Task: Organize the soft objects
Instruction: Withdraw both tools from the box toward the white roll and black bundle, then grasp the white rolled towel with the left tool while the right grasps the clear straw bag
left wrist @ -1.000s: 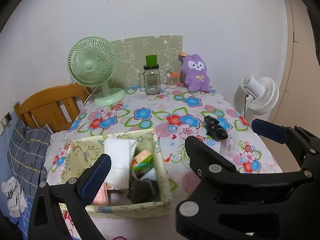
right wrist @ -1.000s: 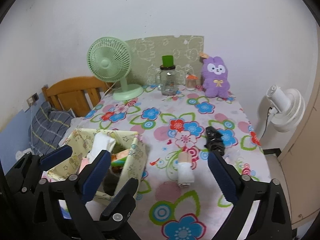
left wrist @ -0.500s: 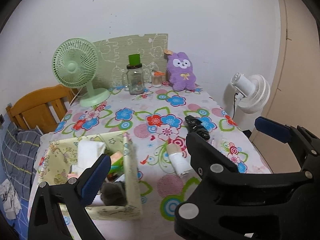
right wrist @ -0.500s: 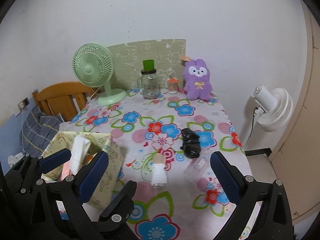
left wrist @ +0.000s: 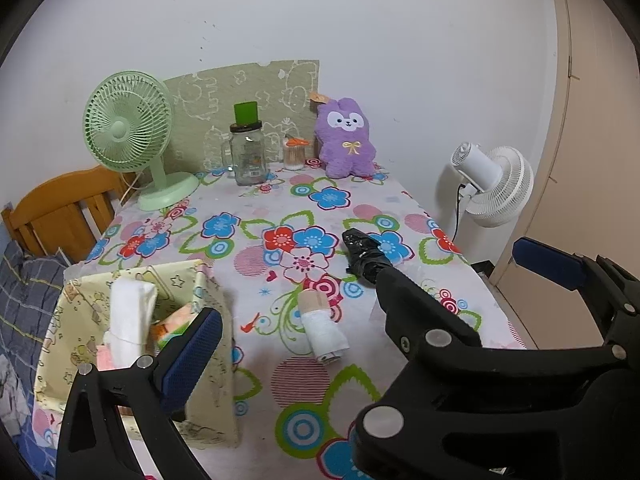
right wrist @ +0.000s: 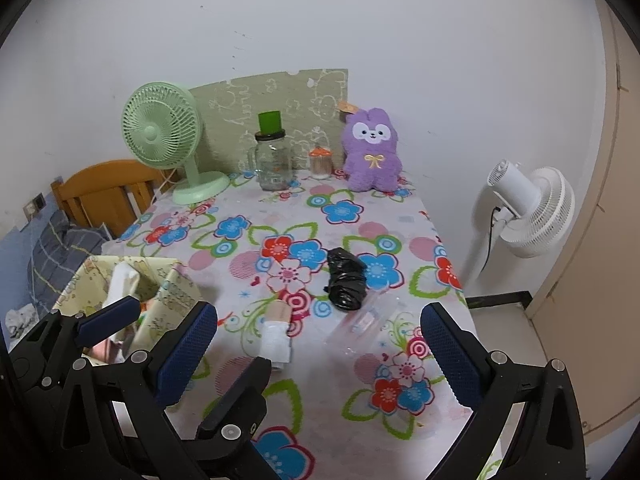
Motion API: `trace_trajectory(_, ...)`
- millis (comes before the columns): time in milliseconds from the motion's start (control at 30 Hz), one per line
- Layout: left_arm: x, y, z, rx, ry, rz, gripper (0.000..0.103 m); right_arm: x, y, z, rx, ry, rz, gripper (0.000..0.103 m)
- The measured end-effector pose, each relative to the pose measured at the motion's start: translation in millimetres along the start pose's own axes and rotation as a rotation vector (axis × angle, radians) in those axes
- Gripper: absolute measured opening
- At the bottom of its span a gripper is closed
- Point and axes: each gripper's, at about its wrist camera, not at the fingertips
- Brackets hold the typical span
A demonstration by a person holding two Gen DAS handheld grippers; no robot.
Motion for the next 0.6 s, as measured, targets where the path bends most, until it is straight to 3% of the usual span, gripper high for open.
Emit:
trace_trajectory(400, -29.1, -0.5, -16.4, 0.015, -0.020, 0.038, 0.101, -23.1, -4.3, -22.3, -0.007, -0.018, 0.027, 0.103)
trace_trajectory(600, -48.4, -0.3, -20.9, 0.027, -0.021, 0.071, 0.094, -40.4, -6.7, -31.9, -0.025, -0.020, 0.058, 0.103)
Point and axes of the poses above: each gripper's, at about its wrist camera, not at the fingertips, and x roughly against the way its jaws point, z to its left, y to its top, and after that the axes turned 8 degrees about z, right-handed
